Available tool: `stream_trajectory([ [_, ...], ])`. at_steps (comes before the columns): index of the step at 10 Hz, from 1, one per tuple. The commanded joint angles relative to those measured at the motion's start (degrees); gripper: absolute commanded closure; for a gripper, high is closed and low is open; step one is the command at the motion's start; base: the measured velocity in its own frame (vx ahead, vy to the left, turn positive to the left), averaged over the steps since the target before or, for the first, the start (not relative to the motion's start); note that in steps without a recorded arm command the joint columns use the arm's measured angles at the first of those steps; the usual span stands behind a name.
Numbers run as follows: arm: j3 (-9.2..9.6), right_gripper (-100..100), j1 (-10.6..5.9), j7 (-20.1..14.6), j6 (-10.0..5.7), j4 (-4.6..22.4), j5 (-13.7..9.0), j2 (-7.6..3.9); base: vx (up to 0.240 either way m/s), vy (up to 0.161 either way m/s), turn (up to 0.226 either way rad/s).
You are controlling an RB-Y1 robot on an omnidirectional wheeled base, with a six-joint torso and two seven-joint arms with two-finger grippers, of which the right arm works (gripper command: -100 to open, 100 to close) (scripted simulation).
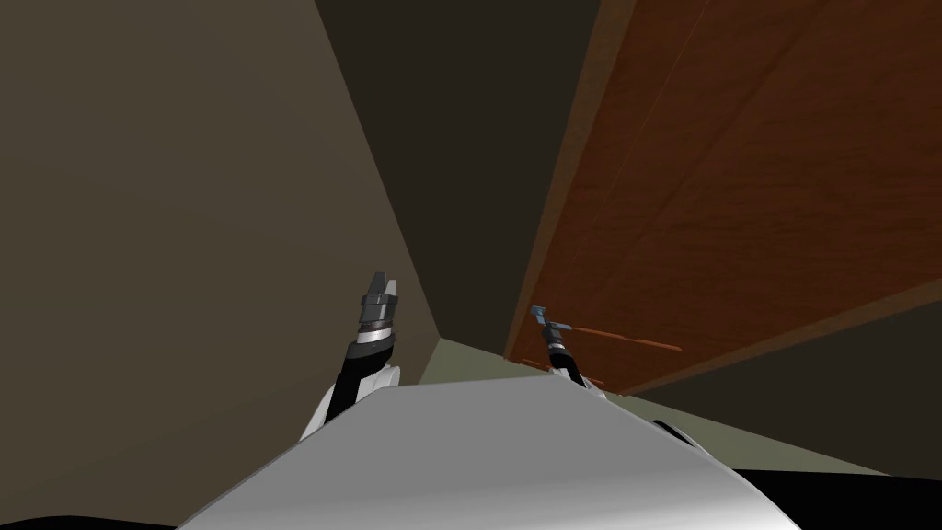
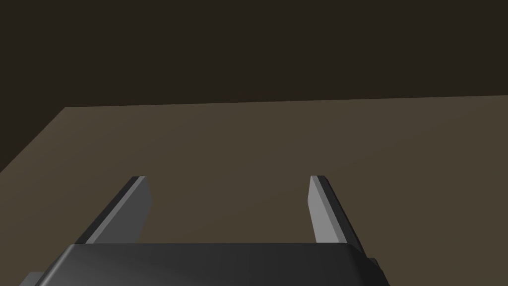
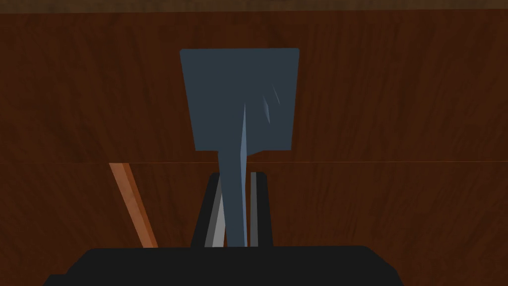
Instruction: Pull the door open
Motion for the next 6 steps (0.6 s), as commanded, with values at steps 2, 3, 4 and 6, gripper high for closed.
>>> stream_trajectory([
  [2, -0.03, 100, -0.07, 0.0, -0.05, -0.1, 0.0, -0.07, 0.000, 0.000, 0.000],
  [3, -0.03, 100, -0.07, 0.0, -0.05, -0.1, 0.0, -0.07, 0.000, 0.000, 0.000],
  [4, 0.71, 100, 0.36, -0.8, -0.43, -0.2, 0.4, -0.46, -0.127, -0.003, 0.102],
  [6, 1.46, 100, 0.72, -1.6, -0.86, -0.3, 0.8, -0.94, -0.181, -0.019, 0.083],
])
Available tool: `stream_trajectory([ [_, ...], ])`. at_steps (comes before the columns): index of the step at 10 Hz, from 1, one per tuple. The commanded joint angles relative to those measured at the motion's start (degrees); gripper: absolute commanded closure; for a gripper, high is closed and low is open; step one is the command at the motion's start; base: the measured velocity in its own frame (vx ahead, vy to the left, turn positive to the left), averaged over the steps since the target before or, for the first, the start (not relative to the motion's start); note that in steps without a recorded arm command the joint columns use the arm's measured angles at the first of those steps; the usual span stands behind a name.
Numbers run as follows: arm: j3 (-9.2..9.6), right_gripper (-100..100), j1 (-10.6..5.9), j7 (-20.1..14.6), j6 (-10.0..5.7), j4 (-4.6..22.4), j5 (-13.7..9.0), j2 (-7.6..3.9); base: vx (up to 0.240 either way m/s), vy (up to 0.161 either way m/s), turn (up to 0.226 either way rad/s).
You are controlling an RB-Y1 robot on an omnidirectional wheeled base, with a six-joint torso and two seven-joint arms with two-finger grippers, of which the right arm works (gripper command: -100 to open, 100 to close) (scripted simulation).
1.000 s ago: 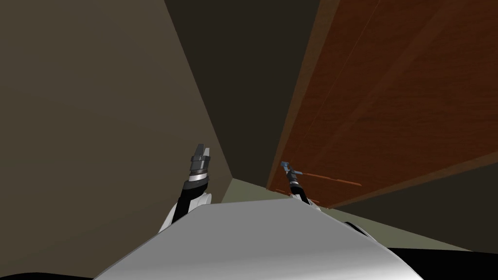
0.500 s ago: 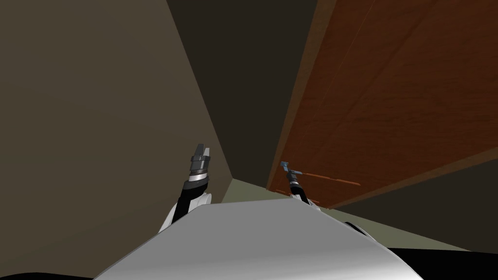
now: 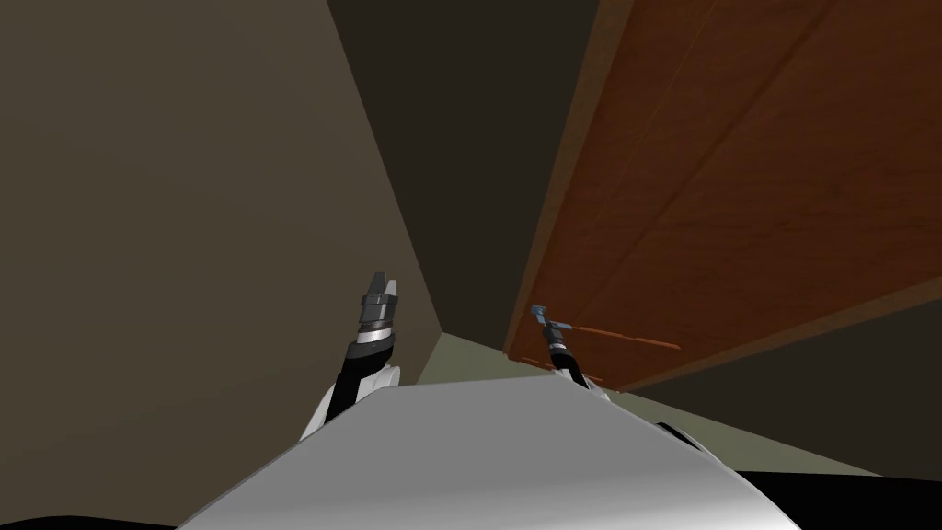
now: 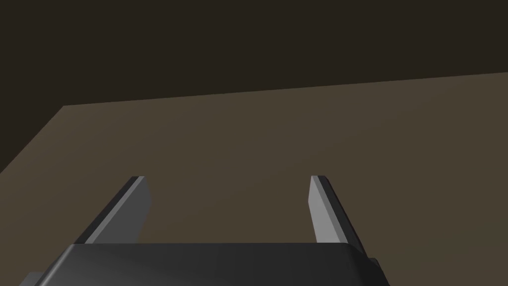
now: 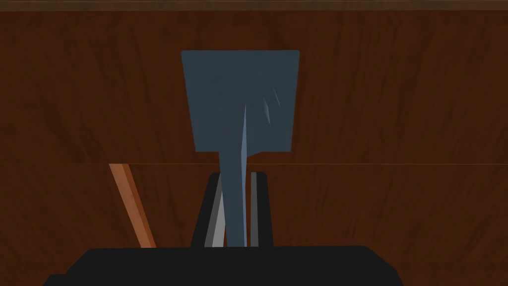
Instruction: Pull the door open
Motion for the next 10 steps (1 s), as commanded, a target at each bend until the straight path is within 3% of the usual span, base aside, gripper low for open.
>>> stream_trajectory([
  [1, 1.13, 100, 0.26, -1.2, -0.80, 0.6, 0.6, -0.34, -0.206, -0.035, 0.103],
  [6, 4.11, 100, 1.70, -4.4, -2.54, -0.1, 2.2, -2.25, -0.208, -0.048, 0.115],
  [8, 4.21, 100, 1.79, -4.3, -2.32, -0.3, 2.2, -2.12, -0.146, -0.042, 0.060],
  [10, 5.64, 100, 2.68, -5.5, -3.31, -0.6, 2.6, -2.91, -0.193, -0.019, 0.106],
])
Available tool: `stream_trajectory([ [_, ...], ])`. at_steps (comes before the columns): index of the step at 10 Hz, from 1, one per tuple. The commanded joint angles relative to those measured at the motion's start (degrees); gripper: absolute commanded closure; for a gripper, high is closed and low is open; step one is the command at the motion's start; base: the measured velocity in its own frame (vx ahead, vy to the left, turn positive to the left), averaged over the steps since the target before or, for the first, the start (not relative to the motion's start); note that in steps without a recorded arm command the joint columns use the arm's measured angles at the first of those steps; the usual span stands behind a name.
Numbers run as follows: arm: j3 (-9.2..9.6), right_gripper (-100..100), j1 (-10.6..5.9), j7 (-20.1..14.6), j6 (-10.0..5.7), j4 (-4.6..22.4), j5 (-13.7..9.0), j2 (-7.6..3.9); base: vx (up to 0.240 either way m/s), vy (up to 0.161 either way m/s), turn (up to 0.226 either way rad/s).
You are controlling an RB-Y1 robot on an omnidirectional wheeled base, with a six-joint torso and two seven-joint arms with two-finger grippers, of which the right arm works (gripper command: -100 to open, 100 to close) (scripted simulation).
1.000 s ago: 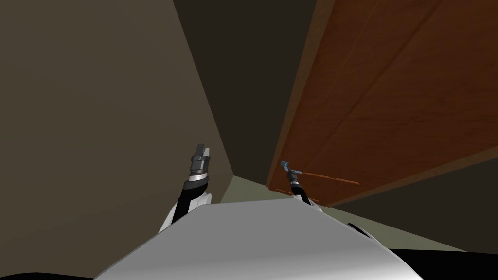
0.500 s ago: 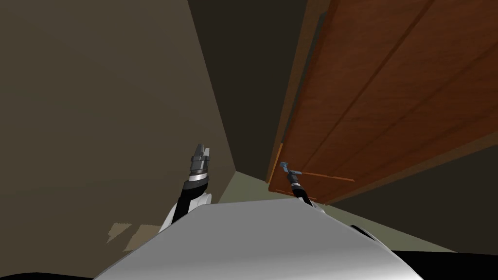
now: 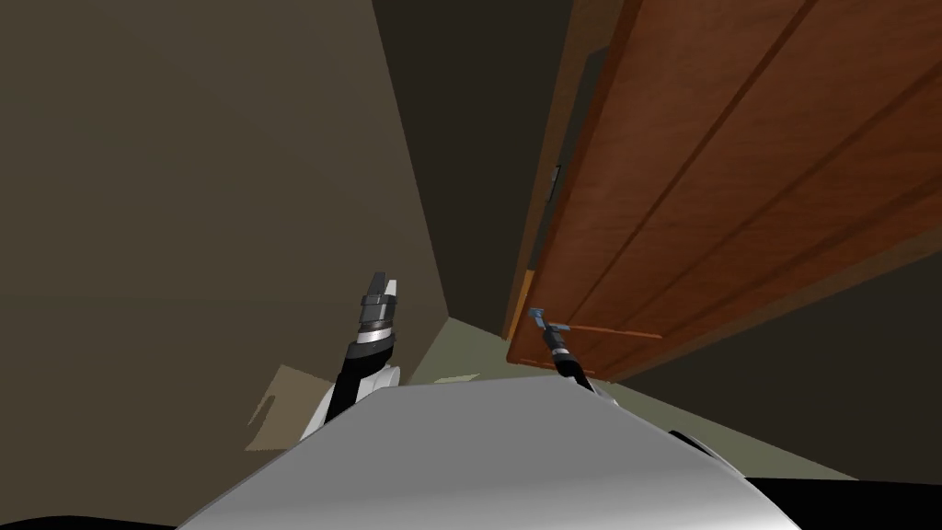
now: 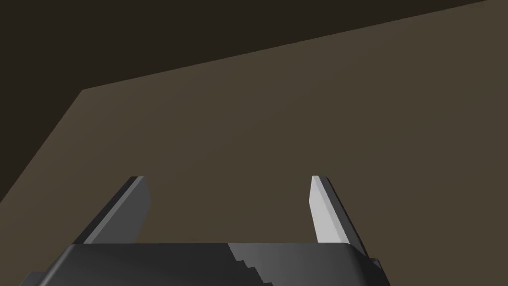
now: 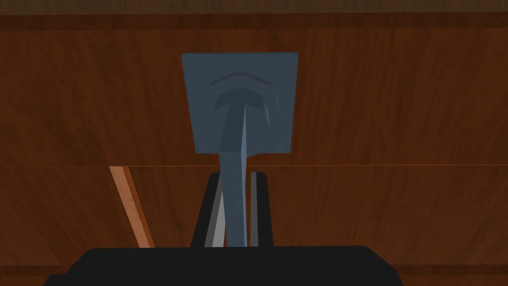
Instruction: Pull the door open
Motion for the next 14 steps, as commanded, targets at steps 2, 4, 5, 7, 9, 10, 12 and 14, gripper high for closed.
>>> stream_trajectory([
  [2, 2.14, 100, 1.22, -1.9, -1.84, -0.1, 0.5, -1.35, -0.231, -0.038, 0.126],
  [4, 3.81, 100, 2.32, -3.3, -3.20, -0.5, 0.9, -2.64, -0.237, -0.073, 0.139],
  [5, 4.54, 100, 2.79, -4.0, -3.79, -0.7, 1.0, -3.19, -0.209, -0.014, 0.085],
  [7, 4.58, 100, 2.52, -4.0, -3.98, -0.3, 1.0, -3.22, -0.191, -0.032, 0.035],
  [9, 6.46, 100, 4.06, -5.4, -6.39, 0.0, 1.0, -4.53, -0.227, -0.076, 0.198],
  [10, 7.11, 100, 4.58, -5.9, -7.31, 0.1, 0.9, -5.06, -0.236, -0.081, 0.168],
  [12, 8.45, 100, 5.67, -6.9, -9.22, 0.3, 0.8, -6.15, -0.196, -0.070, 0.143],
  [14, 9.59, 100, 6.59, -7.8, -10.84, 0.4, 0.7, -7.08, -0.198, -0.048, 0.131],
])
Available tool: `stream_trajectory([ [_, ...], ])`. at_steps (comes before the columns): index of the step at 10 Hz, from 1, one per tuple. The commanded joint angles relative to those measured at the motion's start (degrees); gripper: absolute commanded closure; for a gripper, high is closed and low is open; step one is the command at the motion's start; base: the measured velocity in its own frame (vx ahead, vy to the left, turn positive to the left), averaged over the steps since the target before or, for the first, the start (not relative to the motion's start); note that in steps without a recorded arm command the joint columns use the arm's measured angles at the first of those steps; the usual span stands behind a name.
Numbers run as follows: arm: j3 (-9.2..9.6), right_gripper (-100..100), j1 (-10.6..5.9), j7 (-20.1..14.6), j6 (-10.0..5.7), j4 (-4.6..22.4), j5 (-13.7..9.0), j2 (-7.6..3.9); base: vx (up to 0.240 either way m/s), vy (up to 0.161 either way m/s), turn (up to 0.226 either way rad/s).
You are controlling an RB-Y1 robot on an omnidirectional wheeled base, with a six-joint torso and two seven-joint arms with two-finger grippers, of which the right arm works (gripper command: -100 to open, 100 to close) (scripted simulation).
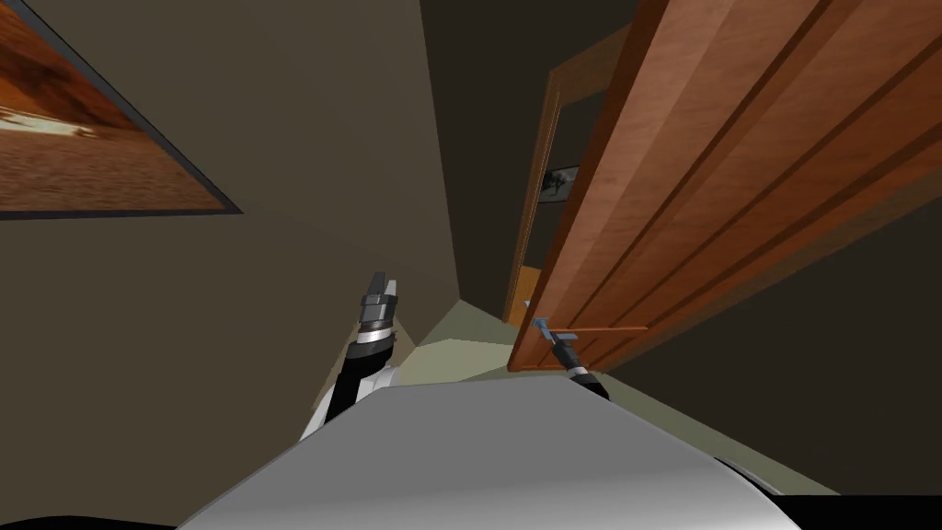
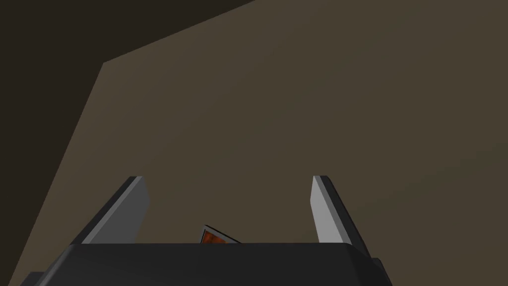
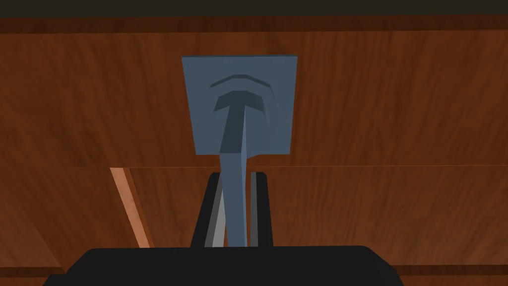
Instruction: Pull the door open
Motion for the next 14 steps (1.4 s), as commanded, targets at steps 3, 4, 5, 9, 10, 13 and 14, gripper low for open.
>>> stream_trajectory([
  [3, 1.25, 100, 1.81, -0.7, -1.96, -0.4, -0.3, -0.99, -0.141, -0.046, 0.113],
  [4, 1.41, 100, 2.00, -0.8, -2.34, -0.3, -0.3, -1.10, -0.202, -0.082, 0.197],
  [5, 1.76, 100, 2.39, -1.0, -3.17, 0.0, -0.4, -1.35, -0.190, -0.071, 0.139],
  [9, 3.26, 100, 4.12, -1.9, -6.75, 1.1, -1.0, -2.43, -0.204, -0.076, 0.182],
  [10, 3.57, 100, 4.47, -2.1, -7.49, 1.4, -1.1, -2.65, -0.187, -0.054, 0.130],
  [13, 2.94, 100, 3.21, -3.0, -8.00, 3.3, 1.0, -1.68, -0.122, -0.047, 0.091],
  [14, 2.27, 100, 2.75, -3.3, -7.73, 3.5, 2.0, -1.42, -0.193, -0.033, 0.088],
])
